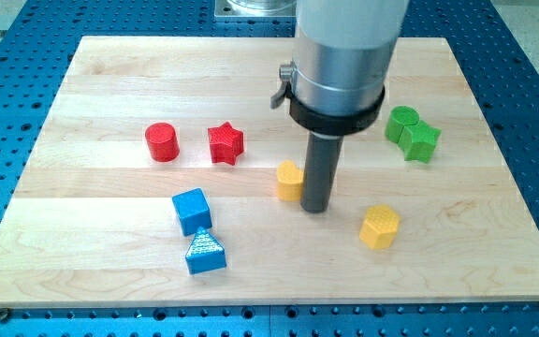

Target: Move the yellow heart right to the red star

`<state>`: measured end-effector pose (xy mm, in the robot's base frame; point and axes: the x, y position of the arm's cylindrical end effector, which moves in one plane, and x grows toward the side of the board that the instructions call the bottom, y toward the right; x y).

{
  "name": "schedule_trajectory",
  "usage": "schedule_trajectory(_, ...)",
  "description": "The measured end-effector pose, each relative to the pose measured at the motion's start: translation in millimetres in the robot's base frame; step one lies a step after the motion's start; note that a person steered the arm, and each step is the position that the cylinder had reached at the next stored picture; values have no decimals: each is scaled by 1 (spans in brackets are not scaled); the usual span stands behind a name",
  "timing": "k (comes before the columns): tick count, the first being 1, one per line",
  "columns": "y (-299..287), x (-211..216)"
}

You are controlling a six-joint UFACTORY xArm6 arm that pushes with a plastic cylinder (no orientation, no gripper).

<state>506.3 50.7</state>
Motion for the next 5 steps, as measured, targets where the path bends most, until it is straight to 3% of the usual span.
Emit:
schedule_trajectory(1, -28, -27)
schedule_trajectory(3, -27, 7)
schedule_trajectory(5, -69, -35)
